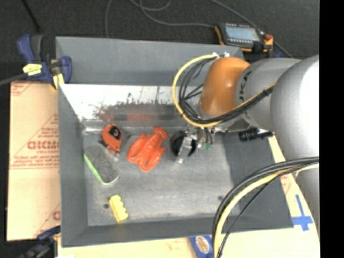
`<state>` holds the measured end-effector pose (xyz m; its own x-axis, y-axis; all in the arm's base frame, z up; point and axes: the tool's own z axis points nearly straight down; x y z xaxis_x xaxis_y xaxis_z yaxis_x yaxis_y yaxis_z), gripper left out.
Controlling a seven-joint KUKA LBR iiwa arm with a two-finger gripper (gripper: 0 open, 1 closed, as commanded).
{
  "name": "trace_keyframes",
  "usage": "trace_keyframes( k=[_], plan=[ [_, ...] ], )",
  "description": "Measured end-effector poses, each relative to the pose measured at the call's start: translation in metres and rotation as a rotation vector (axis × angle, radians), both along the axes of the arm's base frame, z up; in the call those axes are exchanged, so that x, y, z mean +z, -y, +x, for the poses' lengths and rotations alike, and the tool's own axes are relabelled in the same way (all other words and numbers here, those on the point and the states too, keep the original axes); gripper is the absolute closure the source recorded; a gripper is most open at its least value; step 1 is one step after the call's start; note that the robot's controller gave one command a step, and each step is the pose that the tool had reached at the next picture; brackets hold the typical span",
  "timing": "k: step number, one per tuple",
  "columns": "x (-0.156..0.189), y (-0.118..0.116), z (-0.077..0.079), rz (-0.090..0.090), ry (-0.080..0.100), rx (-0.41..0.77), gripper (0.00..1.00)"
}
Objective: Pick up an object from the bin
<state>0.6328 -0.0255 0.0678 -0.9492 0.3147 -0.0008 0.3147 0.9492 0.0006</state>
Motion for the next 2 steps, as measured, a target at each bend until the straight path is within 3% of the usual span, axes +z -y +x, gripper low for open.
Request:
trace_keyframes(
  k=[2],
  plan=[
    [0.022, 0.0, -0.003, 0.0, -0.009, -0.005, 1.0]
  ],
)
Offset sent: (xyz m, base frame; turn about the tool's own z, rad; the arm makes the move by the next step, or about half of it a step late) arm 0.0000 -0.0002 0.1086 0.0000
